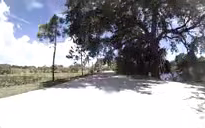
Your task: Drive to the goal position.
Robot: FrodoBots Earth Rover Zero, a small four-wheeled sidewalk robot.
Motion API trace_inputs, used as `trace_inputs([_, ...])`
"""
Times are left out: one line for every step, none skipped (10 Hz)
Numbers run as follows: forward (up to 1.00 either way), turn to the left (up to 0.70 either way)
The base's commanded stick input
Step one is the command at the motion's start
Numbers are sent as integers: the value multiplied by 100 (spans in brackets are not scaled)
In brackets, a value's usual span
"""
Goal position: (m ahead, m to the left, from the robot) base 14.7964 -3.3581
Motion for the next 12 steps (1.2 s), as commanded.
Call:
trace_inputs([85, 0])
trace_inputs([85, 0])
trace_inputs([85, 0])
trace_inputs([85, 0])
trace_inputs([85, 0])
trace_inputs([85, 0])
trace_inputs([85, 0])
trace_inputs([85, 0])
trace_inputs([85, 0])
trace_inputs([85, 0])
trace_inputs([85, 0])
trace_inputs([85, 0])
